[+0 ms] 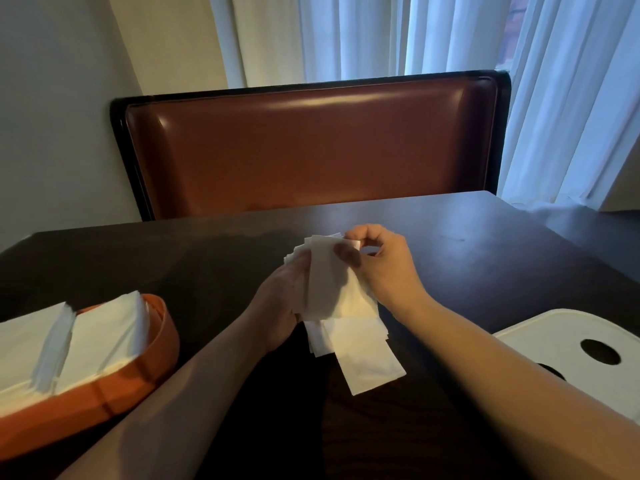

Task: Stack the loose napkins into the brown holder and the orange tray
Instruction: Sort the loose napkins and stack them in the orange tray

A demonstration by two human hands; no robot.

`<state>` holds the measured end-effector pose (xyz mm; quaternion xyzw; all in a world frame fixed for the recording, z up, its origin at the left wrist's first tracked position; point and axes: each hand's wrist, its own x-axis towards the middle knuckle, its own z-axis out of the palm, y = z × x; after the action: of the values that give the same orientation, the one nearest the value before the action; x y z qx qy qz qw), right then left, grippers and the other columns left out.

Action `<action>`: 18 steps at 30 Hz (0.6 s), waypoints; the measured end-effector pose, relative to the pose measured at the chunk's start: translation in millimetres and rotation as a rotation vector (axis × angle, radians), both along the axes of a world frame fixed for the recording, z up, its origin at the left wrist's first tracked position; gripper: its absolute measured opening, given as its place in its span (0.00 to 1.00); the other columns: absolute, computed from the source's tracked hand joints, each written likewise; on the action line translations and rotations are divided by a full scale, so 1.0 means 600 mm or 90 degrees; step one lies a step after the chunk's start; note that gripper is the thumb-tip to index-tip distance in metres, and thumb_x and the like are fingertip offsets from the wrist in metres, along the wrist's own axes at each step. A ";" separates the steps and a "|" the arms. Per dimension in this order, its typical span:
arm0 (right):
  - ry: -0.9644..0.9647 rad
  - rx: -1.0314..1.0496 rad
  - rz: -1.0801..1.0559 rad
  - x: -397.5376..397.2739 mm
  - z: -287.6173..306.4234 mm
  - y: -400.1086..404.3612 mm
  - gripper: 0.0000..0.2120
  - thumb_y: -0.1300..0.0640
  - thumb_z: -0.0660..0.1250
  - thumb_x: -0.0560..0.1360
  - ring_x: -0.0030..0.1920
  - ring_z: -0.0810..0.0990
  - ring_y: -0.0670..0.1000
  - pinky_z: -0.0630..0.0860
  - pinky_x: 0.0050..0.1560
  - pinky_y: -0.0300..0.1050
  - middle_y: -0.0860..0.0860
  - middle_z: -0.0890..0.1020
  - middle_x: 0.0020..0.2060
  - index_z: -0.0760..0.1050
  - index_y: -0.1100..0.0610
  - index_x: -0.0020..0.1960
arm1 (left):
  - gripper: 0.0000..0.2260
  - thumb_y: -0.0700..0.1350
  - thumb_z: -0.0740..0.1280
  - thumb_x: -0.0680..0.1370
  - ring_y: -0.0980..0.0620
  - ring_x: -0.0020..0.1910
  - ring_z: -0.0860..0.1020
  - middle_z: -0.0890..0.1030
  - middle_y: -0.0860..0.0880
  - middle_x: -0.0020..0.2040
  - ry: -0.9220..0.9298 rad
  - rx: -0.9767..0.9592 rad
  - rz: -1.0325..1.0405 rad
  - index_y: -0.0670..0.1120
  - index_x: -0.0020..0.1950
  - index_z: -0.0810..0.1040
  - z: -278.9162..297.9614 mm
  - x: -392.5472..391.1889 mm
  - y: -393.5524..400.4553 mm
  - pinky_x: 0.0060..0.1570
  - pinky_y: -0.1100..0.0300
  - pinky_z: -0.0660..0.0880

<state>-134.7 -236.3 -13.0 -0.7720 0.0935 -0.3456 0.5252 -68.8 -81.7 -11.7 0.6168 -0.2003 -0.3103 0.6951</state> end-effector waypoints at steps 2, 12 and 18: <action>-0.001 0.010 0.010 -0.002 0.004 0.003 0.06 0.56 0.73 0.75 0.41 0.79 0.44 0.77 0.43 0.40 0.48 0.82 0.42 0.80 0.53 0.51 | 0.19 0.59 0.59 0.81 0.49 0.43 0.80 0.83 0.46 0.47 -0.009 0.018 0.004 0.48 0.58 0.81 -0.001 -0.001 0.000 0.40 0.54 0.76; 0.026 -0.197 0.010 -0.018 0.019 -0.003 0.04 0.57 0.72 0.76 0.38 0.76 0.32 0.69 0.37 0.26 0.37 0.78 0.38 0.84 0.54 0.51 | 0.20 0.58 0.59 0.81 0.47 0.43 0.77 0.80 0.44 0.46 -0.036 0.043 -0.008 0.44 0.56 0.81 0.004 -0.007 0.006 0.41 0.53 0.73; 0.020 -0.244 -0.060 -0.017 0.020 -0.009 0.11 0.50 0.75 0.73 0.29 0.71 0.43 0.70 0.32 0.36 0.46 0.75 0.32 0.80 0.57 0.50 | 0.18 0.56 0.58 0.82 0.48 0.39 0.79 0.82 0.45 0.44 -0.036 0.013 -0.004 0.45 0.54 0.82 0.004 -0.004 0.008 0.39 0.54 0.75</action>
<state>-145.1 -241.5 -0.7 -0.8577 0.0705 -0.3696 0.3504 -71.2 -77.2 -9.4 0.6320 -0.2185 -0.2969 0.6817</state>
